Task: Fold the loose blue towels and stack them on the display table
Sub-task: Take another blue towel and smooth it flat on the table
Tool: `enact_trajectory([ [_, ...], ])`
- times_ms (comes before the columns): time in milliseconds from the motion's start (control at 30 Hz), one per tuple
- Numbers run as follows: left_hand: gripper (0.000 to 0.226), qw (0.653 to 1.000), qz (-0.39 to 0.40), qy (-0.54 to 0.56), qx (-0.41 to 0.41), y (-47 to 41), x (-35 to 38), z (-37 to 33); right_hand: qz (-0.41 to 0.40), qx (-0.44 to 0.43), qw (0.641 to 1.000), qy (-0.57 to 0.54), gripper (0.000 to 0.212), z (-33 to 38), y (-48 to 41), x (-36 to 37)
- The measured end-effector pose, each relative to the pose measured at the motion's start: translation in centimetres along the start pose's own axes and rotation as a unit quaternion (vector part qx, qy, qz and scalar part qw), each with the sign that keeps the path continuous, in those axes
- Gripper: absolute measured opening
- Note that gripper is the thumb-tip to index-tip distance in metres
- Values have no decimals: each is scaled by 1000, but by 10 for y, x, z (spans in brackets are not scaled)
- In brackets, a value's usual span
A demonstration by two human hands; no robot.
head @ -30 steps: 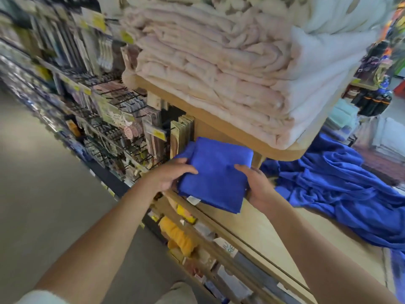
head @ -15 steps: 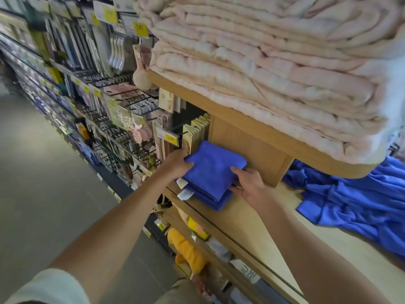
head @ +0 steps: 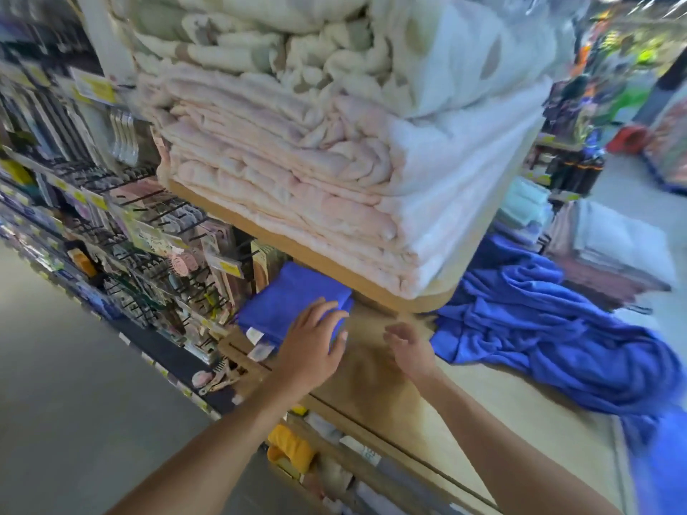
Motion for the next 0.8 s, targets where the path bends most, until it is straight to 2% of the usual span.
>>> enact_trajectory([
  [100,38,998,51,8,22,18,41,-49,-23,-100,982,156,19,-24,22,-55],
  [200,48,990,136,-28,35,41,89,-87,-64,-218,928,296,27,-48,52,-108],
  [267,53,979,182,-82,28,55,113,-104,-84,-254,892,363,32,-68,67,-137],
  [367,62,975,193,-110,7,62,130,-126,-51,-234,881,408,38,-93,79,-165],
  [467,69,971,195,-140,1,63,137,-140,-14,-238,866,440,38,-90,67,-184],
  [533,70,971,186,-148,4,66,136,-143,-52,-243,849,466,34,-67,46,-207],
  [667,67,976,170,-139,5,65,130,-144,-195,-238,832,461,37,-6,-6,-271],
  [733,66,976,165,-138,1,65,129,-145,-201,-217,826,479,46,11,-32,-287],
  [800,64,978,158,-136,-1,65,128,-145,-169,-189,804,537,53,14,-53,-287],
])
Point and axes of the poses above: each hand's wrist, its own y-axis away from the middle knuckle, its own x-axis out of the palm, z = x × y, the point moved 5 cm from there along -y, towards the middle knuckle, and after that the axes turned 6 degrees about -z, right-handed, at the moved point
